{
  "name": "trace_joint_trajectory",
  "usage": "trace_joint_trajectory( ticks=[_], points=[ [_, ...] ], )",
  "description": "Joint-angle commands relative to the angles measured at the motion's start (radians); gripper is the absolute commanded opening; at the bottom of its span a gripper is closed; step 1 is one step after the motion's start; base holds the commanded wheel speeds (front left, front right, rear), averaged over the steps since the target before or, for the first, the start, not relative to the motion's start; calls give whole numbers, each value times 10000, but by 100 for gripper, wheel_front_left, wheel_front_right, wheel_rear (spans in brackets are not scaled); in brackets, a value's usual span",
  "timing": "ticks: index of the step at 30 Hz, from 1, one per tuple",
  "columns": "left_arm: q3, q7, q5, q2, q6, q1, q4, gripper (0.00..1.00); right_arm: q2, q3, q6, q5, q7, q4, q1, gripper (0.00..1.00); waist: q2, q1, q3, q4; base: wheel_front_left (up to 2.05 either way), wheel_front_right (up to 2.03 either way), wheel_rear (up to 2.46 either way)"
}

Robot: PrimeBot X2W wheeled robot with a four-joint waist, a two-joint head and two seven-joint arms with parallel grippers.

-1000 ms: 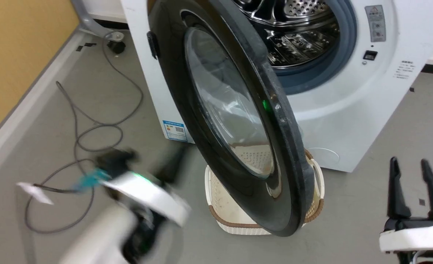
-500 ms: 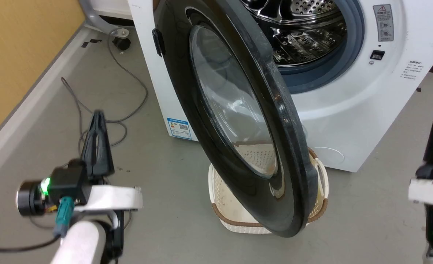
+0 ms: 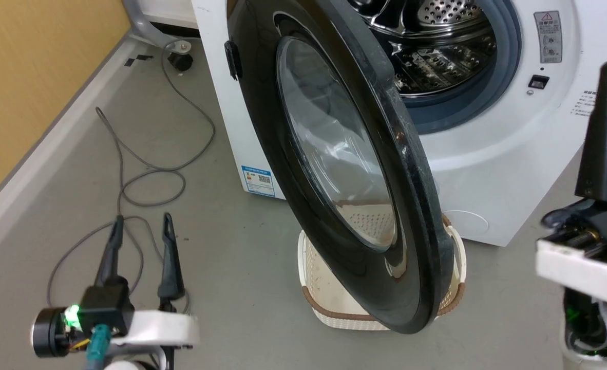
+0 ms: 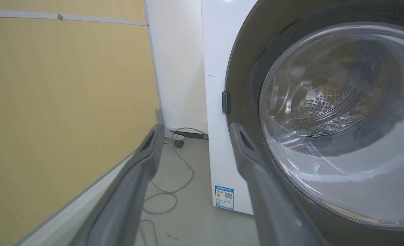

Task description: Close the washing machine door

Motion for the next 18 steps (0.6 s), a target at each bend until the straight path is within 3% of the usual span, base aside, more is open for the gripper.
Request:
trace_joint_trajectory(
  ticks=[1, 10, 18],
  points=[
    [51, -43, 184, -95, -86, 202, 29, 100, -223, 270, 8, 120, -36, -112, -51, 0, 0, 0, -32, -11, 0, 0, 0],
    [539, -43, 551, -595, -450, 510, -105, 100, -2121, 3395, 8, 633, -36, -96, 288, 0, 0, 0, -182, -12, 0, 0, 0],
    [895, -43, 837, -837, -651, 619, -133, 100, -3130, 5353, 8, -22, -36, 1433, 749, 0, 0, 0, -306, -135, 0, 0, 0]
  ],
)
